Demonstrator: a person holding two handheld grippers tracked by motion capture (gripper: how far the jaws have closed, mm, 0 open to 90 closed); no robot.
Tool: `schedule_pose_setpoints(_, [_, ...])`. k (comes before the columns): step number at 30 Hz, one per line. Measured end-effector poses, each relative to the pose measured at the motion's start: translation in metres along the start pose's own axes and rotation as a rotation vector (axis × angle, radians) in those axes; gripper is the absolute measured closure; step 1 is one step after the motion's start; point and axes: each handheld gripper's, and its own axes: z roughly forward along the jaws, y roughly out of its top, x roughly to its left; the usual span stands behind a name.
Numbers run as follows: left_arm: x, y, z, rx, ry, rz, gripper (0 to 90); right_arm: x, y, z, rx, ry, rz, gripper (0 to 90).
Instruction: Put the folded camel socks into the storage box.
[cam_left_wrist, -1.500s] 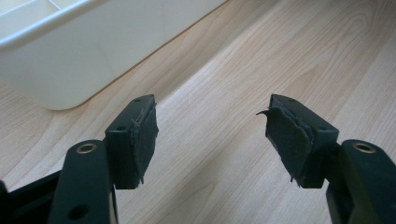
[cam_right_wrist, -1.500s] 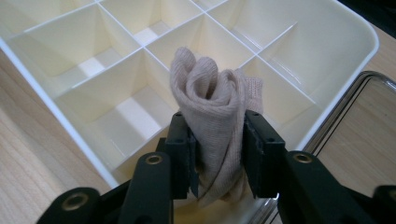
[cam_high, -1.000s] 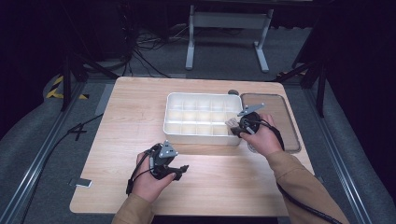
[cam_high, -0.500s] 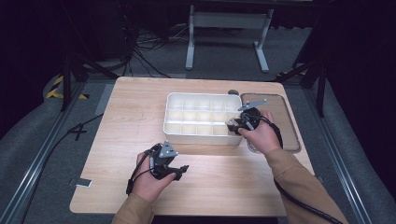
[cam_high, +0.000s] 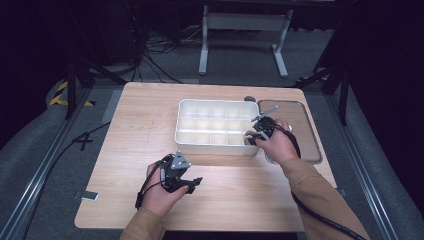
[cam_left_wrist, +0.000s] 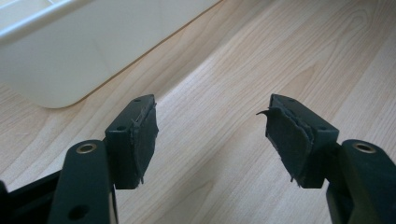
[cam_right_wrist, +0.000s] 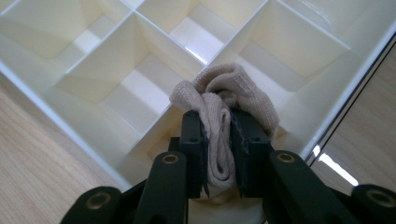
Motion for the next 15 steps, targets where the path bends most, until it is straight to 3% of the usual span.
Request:
schedule_pose_setpoints(7, [0.000,0.000,0.000,0.001,-0.002,0.003,34.4,0.003,0.006,0.001,0.043,-0.015,-0.005,74.0])
schedule_pose_setpoints(9, [0.000,0.000,0.000,0.000,-0.002,-0.001,34.4,0.003,0.006,0.000,0.036,-0.014,-0.005,72.5])
schedule_pose_setpoints(12, [0.000,0.000,0.001,0.005,-0.001,-0.006,34.4,0.002,0.003,-0.010,-0.013,0.009,0.047,63.6])
schedule_pose_setpoints(15, [0.000,0.001,0.002,0.012,0.001,0.008,34.3,0.002,0.003,-0.013,-0.025,0.004,0.044,60.3])
